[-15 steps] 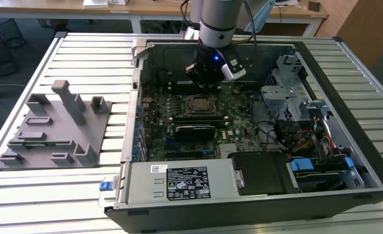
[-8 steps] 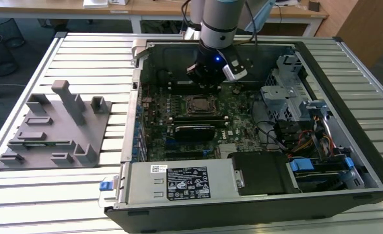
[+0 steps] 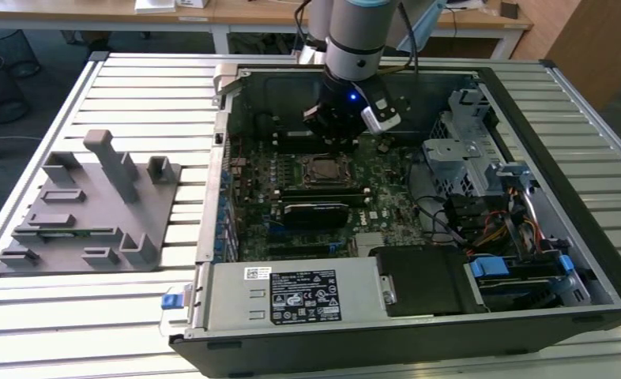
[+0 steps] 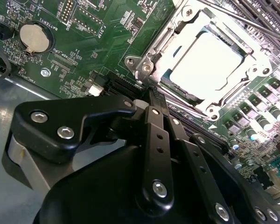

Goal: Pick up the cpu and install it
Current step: 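Install the first cpu locking lever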

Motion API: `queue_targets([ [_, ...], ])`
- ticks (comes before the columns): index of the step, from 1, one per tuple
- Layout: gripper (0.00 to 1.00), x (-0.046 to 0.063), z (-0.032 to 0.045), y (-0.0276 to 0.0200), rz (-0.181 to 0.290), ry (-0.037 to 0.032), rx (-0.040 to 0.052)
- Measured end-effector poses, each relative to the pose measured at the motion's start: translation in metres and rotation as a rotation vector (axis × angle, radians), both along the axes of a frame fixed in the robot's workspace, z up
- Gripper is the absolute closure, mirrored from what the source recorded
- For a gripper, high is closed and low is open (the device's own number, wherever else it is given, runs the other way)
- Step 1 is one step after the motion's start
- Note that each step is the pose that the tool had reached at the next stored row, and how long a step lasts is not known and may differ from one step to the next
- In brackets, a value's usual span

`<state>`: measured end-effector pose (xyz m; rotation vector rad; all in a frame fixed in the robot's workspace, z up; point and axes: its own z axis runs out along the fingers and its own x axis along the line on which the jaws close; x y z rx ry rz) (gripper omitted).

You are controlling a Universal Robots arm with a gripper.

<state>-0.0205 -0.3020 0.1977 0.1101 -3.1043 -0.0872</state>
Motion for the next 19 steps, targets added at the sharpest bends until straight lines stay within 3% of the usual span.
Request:
queue_targets([
  [8, 0.89, 0.0001, 0.0037, 0.0001, 0.0, -0.0003, -0.0011],
  [15, 0.89, 0.0, 0.0021, 0.0, 0.0, 0.0009, -0.0325],
  [19, 0.89, 0.0, -0.0008, 0.0, 0.0, 0.0031, -0.045],
])
